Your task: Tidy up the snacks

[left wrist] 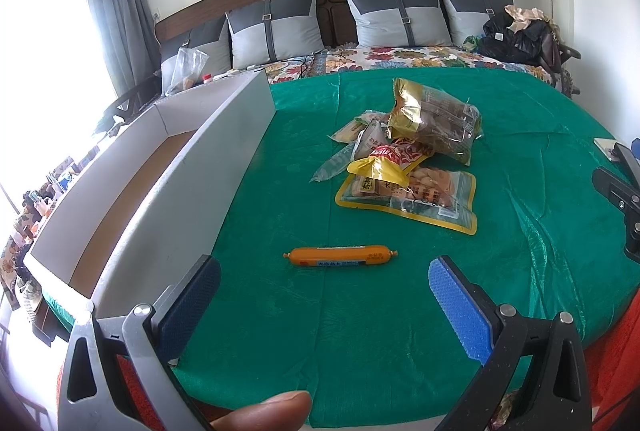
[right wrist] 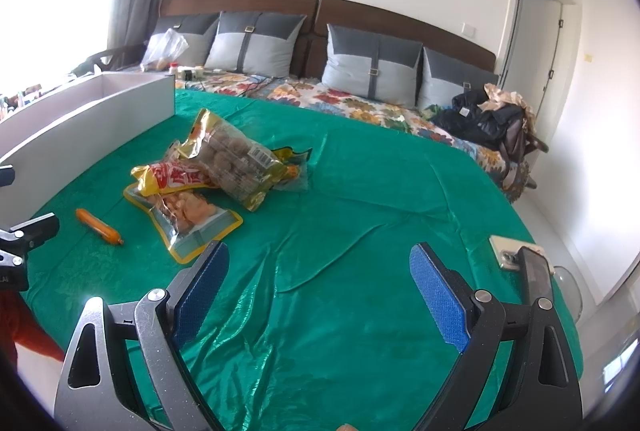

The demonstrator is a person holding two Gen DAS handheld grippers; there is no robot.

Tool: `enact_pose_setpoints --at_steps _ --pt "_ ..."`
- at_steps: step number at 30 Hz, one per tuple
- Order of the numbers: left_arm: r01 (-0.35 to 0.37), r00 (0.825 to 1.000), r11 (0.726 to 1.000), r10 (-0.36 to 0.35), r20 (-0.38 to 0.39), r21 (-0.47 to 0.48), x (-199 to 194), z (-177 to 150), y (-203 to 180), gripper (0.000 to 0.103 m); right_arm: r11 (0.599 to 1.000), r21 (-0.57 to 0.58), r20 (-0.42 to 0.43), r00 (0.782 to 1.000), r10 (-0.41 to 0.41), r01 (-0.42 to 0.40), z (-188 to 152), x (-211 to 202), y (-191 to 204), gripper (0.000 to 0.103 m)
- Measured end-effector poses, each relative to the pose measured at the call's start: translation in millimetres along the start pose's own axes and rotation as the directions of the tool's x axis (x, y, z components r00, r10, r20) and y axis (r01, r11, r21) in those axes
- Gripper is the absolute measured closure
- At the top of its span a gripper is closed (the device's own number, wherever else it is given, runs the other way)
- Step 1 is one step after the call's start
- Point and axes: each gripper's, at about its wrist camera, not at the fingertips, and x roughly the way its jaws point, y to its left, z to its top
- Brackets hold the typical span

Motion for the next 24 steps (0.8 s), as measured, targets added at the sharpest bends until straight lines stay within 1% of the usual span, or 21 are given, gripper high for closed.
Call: enact_pose_setpoints --at_steps 24 --pt "-0.004 1.000 1.000 0.004 -0.020 -0.001 7.3 -2.6 -0.3 0.000 1.000 -0.001 -0.001 1.000 0.000 0.000 0.7 0.6 0.4 0.009"
